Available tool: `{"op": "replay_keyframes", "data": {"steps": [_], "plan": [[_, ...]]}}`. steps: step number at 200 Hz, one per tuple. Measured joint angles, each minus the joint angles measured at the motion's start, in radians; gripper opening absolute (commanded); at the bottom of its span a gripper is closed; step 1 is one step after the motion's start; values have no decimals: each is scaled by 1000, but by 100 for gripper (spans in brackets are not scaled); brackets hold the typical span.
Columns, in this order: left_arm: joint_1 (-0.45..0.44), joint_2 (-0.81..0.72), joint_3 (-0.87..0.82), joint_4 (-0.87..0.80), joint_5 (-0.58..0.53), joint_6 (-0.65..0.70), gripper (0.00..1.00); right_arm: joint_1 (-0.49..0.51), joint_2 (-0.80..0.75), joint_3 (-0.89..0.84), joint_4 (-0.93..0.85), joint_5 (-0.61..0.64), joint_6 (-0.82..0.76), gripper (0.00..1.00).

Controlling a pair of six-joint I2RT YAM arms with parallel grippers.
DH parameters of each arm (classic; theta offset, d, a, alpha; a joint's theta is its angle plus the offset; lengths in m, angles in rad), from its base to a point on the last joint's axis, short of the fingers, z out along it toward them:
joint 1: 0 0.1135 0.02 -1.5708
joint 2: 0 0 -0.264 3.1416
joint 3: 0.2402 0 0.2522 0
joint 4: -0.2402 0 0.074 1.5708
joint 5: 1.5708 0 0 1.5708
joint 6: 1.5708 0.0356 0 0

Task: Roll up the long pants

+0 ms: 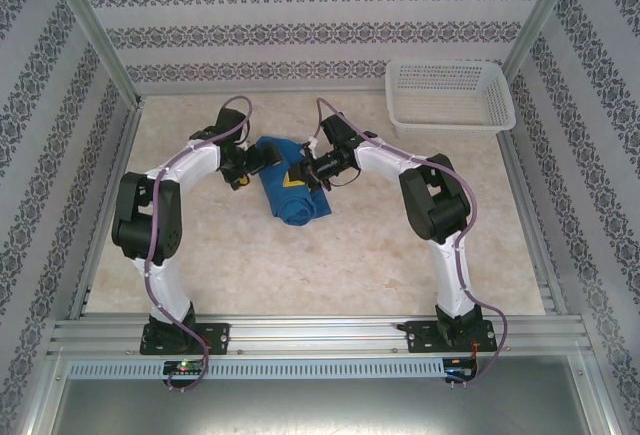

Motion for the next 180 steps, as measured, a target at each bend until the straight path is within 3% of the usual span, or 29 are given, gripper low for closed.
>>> {"op": "replay_keyframes", "data": {"steps": [81, 151, 170, 180], "plan": [[-38, -14, -252, 506, 74, -369, 100, -20, -11, -16, 30, 11, 35, 0], [-60, 40, -272, 695, 129, -541, 100, -33, -21, -31, 64, 29, 47, 0], [-61, 49, -272, 724, 141, -576, 84, -33, -21, -31, 69, 31, 52, 0], [-65, 49, -272, 742, 143, -589, 70, -33, -21, -31, 71, 30, 55, 0]]}}
